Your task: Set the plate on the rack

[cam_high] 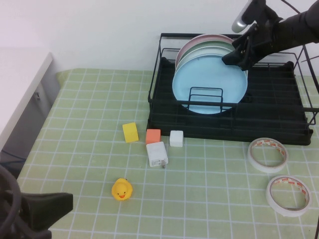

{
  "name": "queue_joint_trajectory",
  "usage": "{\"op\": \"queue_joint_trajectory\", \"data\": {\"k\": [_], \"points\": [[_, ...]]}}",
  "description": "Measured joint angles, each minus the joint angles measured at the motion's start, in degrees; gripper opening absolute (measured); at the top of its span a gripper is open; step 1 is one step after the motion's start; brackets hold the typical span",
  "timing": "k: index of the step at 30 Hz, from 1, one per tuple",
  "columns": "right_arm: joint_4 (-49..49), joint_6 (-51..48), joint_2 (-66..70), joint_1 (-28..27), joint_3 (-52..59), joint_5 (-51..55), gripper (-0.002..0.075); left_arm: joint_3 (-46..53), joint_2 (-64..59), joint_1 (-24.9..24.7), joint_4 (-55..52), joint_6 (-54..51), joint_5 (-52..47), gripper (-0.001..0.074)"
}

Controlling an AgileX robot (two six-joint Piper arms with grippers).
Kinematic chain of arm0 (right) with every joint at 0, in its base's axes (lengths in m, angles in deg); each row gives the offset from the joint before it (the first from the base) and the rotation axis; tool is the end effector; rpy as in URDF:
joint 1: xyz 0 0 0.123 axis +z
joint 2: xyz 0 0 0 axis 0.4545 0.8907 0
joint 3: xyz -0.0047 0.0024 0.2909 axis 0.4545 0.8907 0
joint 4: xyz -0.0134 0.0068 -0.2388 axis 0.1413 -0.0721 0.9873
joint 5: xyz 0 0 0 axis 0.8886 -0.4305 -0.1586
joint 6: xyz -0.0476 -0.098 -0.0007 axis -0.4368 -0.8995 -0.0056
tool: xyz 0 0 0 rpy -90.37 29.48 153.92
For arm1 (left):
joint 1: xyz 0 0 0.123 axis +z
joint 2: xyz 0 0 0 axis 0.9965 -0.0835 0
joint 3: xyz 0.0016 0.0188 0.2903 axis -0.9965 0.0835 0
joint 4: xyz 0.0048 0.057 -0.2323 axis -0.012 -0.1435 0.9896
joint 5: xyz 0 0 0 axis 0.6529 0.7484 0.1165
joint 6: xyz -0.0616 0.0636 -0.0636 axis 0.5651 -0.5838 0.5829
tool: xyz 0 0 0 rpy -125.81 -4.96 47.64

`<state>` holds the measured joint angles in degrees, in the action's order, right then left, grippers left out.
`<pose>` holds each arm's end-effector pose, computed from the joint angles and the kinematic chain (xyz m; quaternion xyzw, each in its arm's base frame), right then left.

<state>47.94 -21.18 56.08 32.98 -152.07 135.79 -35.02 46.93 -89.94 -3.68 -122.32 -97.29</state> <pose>0.5416 0.1079 0.2364 -0.4473 0.7682 0.0875 0.4496 0.1062 -0.0715 0.3075 0.1410 0.8465 -0.3005 0.4162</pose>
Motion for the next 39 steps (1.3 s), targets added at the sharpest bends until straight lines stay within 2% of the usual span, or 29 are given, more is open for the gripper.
{"op": "queue_joint_trajectory", "data": {"k": [6, 12, 17, 20, 24, 26, 31, 35, 39], "points": [[5.48, 9.08, -4.32, 0.00, 0.00, 2.80, 0.0418, 0.00, 0.35, 0.00, -6.32, 3.85, -0.51, -0.0001], [13.47, 19.33, -12.46, 0.00, 0.00, 15.40, 0.0279, 0.00, 7.56, 0.00, -19.31, 14.26, -0.19, -0.0001], [9.99, 21.94, -18.11, 0.00, 0.62, 24.56, 0.0108, 0.08, 16.85, 0.00, -34.56, 28.04, -0.31, -0.0001], [0.99, 21.52, -21.34, 0.00, 3.73, 25.02, 0.0031, 0.08, 21.66, 0.00, -36.82, 31.00, -0.57, -0.0001], [-11.38, 16.77, -26.37, 0.13, 11.73, 25.02, 0.0011, 1.48, 25.43, 0.00, -37.28, 33.93, -0.56, -0.0001], [-14.33, 13.89, -29.88, 0.50, 16.79, 25.02, 0.0011, 3.26, 26.31, 0.00, -37.28, 35.13, -0.56, -0.0001], [-15.85, 6.12, -42.40, 0.53, 34.67, 23.03, 0.0011, 8.45, 27.04, 0.00, -36.76, 36.19, 4.10, -0.0001], [-16.11, 1.27, -56.29, 0.53, 48.92, 14.72, 0.0011, 11.25, 27.04, 0.00, -36.65, 36.23, 9.67, -0.0001], [-16.48, -2.03, -70.53, 0.53, 60.24, 6.76, 0.0011, 12.04, 27.04, 0.00, -36.53, 36.53, 10.25, -0.0001]]}}
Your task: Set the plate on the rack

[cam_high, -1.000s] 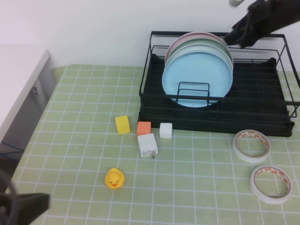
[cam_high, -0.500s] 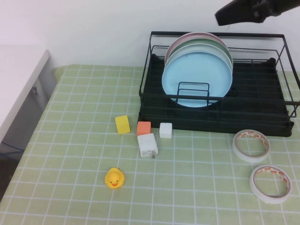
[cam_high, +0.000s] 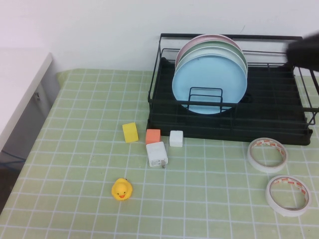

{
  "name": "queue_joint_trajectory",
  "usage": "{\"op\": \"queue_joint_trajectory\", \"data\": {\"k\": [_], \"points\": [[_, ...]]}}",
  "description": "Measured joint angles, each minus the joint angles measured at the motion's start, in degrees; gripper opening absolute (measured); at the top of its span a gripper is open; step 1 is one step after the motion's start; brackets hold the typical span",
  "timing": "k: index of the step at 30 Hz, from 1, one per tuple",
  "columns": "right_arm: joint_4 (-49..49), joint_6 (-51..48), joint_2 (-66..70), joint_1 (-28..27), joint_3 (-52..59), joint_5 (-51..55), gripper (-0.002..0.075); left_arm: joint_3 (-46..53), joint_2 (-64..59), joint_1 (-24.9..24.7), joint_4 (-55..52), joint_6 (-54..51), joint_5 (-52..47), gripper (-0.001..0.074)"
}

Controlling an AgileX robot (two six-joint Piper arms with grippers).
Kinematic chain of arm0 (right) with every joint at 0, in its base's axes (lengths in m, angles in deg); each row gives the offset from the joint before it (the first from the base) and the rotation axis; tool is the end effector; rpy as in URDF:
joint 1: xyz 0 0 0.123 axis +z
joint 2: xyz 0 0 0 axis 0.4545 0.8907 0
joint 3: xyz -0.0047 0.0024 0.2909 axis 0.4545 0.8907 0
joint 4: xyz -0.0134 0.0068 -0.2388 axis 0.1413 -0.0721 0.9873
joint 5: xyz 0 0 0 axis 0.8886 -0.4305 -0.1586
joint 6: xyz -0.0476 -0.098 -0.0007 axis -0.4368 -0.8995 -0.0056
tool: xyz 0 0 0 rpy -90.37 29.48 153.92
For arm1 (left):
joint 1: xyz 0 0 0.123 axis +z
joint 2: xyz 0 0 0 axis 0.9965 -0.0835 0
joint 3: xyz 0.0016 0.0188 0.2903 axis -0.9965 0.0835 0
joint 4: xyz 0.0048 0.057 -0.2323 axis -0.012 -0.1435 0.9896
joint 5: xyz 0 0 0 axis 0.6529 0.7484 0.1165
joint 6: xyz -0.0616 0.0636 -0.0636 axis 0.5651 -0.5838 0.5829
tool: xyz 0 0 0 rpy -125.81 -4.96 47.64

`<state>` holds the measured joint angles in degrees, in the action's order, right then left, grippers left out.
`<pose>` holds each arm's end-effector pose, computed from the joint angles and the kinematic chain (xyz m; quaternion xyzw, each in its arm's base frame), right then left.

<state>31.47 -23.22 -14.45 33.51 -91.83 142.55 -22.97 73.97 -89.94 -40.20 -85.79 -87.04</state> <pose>0.2173 0.0981 0.4177 -0.4330 0.6983 0.1979 0.5346 0.0485 -0.0200 0.2660 -0.0188 0.8268 -0.1463 0.5428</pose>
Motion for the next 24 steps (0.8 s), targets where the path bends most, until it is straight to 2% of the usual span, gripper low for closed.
{"op": "queue_joint_trajectory", "data": {"k": [11, 19, 24], "points": [[-0.86, -2.66, -34.06, 0.00, 23.31, -15.34, 0.0011, 0.12, 0.00, 0.00, 0.32, -0.02, -2.50, -0.0001], [-0.99, -2.66, -51.96, 0.00, 32.39, -15.12, 0.0011, 0.12, 0.00, 0.00, 0.44, -0.02, -4.38, -0.0001], [-0.99, -2.66, -58.38, 0.00, 35.96, -11.89, 0.0011, 0.12, 0.00, 0.00, 0.44, -0.02, -4.48, -0.0001]]}}
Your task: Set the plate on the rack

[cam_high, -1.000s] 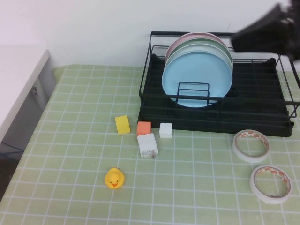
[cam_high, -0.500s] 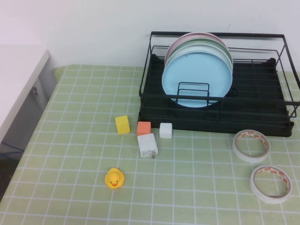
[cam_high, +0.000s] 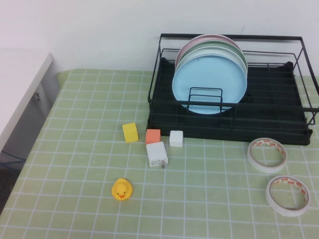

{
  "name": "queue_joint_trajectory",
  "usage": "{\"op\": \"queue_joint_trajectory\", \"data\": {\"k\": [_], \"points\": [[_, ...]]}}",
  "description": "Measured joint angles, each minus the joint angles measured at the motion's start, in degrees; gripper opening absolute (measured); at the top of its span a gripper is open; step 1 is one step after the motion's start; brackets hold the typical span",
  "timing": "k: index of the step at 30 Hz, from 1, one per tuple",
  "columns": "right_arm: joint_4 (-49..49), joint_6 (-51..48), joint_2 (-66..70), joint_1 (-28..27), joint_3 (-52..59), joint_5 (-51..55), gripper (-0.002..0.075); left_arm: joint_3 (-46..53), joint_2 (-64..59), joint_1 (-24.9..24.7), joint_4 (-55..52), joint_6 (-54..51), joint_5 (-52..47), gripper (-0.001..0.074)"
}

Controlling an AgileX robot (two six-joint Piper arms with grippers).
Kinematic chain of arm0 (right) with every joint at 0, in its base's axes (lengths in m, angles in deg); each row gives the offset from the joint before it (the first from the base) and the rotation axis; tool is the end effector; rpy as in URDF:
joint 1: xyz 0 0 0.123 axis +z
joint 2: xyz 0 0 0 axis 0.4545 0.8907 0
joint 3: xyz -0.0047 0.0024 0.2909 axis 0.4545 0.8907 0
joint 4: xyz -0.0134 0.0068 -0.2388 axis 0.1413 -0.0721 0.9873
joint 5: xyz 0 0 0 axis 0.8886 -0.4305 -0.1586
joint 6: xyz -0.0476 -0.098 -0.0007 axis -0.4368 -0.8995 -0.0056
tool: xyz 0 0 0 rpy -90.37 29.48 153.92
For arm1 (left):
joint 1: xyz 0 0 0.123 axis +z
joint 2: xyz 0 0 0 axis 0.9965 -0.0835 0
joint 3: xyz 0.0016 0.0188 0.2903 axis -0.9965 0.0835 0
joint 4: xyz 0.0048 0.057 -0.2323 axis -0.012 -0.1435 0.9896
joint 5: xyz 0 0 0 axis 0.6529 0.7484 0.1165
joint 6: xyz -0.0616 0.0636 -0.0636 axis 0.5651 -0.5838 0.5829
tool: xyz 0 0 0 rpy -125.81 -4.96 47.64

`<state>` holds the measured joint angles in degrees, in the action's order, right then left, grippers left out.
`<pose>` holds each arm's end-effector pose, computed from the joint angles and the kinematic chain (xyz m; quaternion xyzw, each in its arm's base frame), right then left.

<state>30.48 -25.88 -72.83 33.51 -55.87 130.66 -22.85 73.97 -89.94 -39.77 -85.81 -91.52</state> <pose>-0.0005 0.0610 0.3496 -0.3886 0.5579 0.0706 0.7299 0.0447 -0.0218 0.2579 -0.0148 0.8478 -0.1491 0.5087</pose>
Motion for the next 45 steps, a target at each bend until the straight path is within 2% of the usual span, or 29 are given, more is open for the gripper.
{"op": "queue_joint_trajectory", "data": {"k": [4, 6, 14, 21, 24, 28, 30, 32, 35, 45], "points": [[0.00, 0.69, -1.87, 0.00, 3.57, 3.89, 0.0011, 0.00, 0.00, 0.00, 0.00, 0.00, -0.08, -0.0001], [0.00, 2.98, -2.00, 0.00, 6.52, 1.87, 0.0011, 0.00, 0.00, 0.00, 0.00, 0.00, -0.08, -0.0001], [-0.65, 3.99, -2.13, 0.00, 22.03, -30.00, 0.0011, 0.00, 0.00, 0.00, 0.00, 0.00, -0.08, -0.0002], [-1.56, 4.74, -2.37, 0.00, 31.15, -39.20, 0.0011, 0.00, 0.00, 0.00, 0.00, -0.01, -0.08, -0.0001], [7.76, 15.74, -4.43, -0.36, 34.31, -39.44, 0.0011, 0.00, 0.00, 0.00, 0.00, 0.09, -0.12, -0.0001], [35.58, 47.58, -8.10, -4.81, 34.56, -34.48, 0.0011, 0.00, 0.00, 0.00, 0.01, 0.09, -0.21, -0.0001], [45.29, 56.73, -8.88, -8.10, 34.66, -31.64, 0.0011, 0.00, 0.00, 0.00, 0.36, 0.09, -0.21, -0.0001], [51.17, 61.39, -9.14, -11.72, 34.58, -29.06, 0.0011, 0.00, 0.00, 0.00, 0.61, 0.09, -0.21, -0.0001], [54.10, 63.97, -9.14, -14.29, 34.58, -25.47, 0.0011, 0.00, 0.00, 0.00, 0.71, 0.09, -0.21, -0.0001], [62.68, 78.08, -9.14, -7.71, 34.39, -21.64, 0.0011, 0.00, 0.00, 0.00, 0.85, 0.09, -0.24, -0.0001]]}}
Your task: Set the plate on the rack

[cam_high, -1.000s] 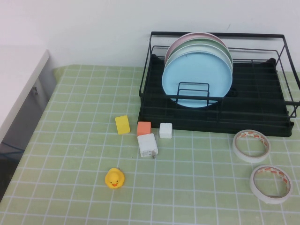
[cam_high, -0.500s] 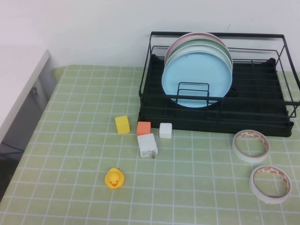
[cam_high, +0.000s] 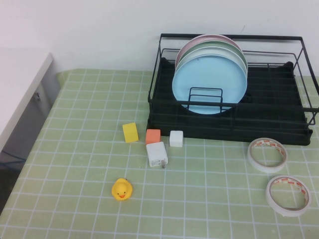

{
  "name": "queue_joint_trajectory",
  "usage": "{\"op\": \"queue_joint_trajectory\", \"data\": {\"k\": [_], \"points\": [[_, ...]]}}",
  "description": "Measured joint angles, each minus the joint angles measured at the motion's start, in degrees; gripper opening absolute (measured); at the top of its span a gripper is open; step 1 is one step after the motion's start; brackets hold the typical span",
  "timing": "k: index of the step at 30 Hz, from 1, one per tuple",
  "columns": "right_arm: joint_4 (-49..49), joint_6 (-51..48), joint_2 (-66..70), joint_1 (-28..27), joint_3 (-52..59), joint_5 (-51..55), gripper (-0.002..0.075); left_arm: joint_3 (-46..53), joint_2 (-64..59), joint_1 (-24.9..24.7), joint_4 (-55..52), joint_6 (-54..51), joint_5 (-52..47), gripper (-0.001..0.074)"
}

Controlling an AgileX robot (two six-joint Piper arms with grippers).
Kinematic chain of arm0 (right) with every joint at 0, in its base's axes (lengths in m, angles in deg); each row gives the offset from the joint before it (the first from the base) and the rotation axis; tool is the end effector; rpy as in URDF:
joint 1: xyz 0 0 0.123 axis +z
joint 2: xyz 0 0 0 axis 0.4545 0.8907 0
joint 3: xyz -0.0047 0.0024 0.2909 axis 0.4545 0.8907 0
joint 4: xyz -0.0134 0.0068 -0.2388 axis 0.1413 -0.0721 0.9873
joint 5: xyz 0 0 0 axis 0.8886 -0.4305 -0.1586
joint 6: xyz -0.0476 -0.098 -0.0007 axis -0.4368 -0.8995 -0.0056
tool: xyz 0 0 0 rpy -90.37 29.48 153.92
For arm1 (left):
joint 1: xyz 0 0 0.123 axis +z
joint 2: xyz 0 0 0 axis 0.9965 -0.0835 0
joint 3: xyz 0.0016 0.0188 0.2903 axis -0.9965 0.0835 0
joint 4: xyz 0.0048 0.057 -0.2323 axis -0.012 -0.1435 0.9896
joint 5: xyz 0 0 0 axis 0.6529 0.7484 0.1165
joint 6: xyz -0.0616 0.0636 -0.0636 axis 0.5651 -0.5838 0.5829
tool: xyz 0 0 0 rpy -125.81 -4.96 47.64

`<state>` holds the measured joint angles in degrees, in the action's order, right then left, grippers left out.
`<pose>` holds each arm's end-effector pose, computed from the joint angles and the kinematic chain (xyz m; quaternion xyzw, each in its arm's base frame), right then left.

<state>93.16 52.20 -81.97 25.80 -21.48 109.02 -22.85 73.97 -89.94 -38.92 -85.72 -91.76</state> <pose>0.0522 -0.0039 0.1715 -0.0066 0.7921 -0.0339 0.6094 0.0443 -0.0229 0.2577 -0.0173 0.8481 -0.1565 0.5059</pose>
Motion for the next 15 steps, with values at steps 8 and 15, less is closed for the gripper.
{"op": "queue_joint_trajectory", "data": {"k": [8, 15], "points": [[1.09, 1.07, 0.00, 0.25, -0.02, 0.37, 0.0011, 0.00, 0.00, 0.00, 0.00, 0.13, -0.10, -0.0001], [1.25, 0.97, 0.00, 0.25, -0.12, 0.41, 0.0011, 0.00, 0.00, 0.00, 0.00, 0.25, -0.10, -0.0001]]}}
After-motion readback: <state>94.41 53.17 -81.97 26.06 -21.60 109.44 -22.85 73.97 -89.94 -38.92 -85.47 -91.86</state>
